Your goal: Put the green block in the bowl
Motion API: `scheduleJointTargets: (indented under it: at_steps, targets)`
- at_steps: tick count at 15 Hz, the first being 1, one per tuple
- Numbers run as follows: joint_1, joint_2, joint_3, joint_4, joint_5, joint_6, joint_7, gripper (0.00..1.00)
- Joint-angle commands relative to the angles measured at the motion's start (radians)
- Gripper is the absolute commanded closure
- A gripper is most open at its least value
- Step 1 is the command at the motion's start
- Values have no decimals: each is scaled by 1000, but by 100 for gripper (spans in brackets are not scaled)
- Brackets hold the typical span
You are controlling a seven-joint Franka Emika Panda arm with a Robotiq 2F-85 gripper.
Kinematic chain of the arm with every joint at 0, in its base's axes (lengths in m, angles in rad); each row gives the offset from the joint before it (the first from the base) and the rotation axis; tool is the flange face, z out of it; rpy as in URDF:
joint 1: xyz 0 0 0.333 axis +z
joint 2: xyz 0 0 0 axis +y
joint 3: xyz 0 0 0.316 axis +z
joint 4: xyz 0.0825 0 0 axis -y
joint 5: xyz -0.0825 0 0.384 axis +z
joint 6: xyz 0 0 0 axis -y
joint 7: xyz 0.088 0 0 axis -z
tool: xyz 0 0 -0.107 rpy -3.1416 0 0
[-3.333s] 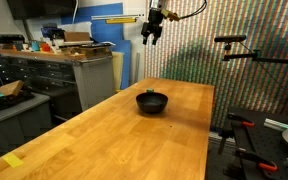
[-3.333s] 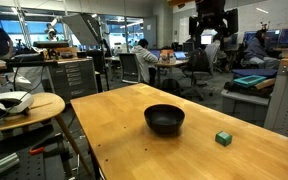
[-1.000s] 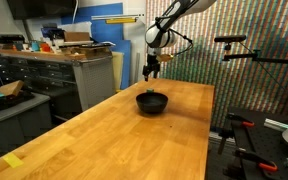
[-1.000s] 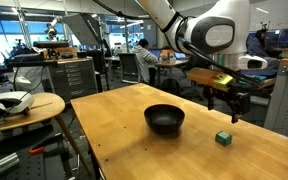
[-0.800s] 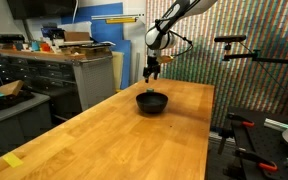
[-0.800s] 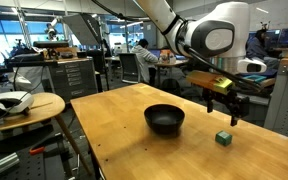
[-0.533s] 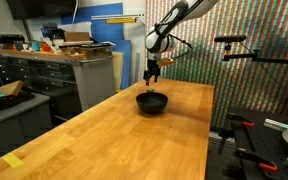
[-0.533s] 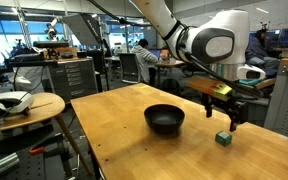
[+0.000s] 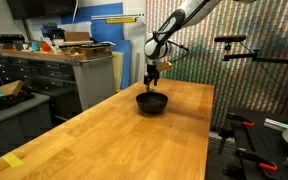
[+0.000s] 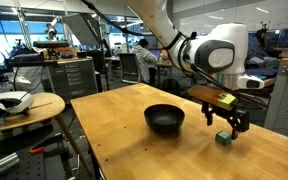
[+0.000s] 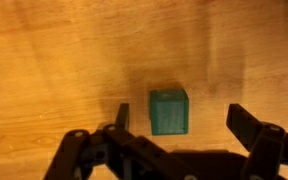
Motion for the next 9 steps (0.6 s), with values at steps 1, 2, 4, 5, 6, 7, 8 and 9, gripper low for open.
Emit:
scheduleJointTargets:
  at_steps: [1, 2, 4, 5, 6, 7, 8, 9]
  targets:
    - [-29, 53, 23, 85, -28, -6, -23, 0]
    - [-32, 61, 25, 95, -30, -9, -24, 0]
    - [-38, 79, 29, 119, -29, -16, -29, 0]
    - [-41, 87, 32, 131, -27, -19, -31, 0]
    - [-44, 95, 34, 143, -26, -23, -34, 0]
    - [-48, 103, 37, 154, -25, -25, -36, 0]
    - [-52, 111, 41, 166, -23, -29, -38, 0]
    - [-57, 119, 44, 177, -22, -33, -41, 0]
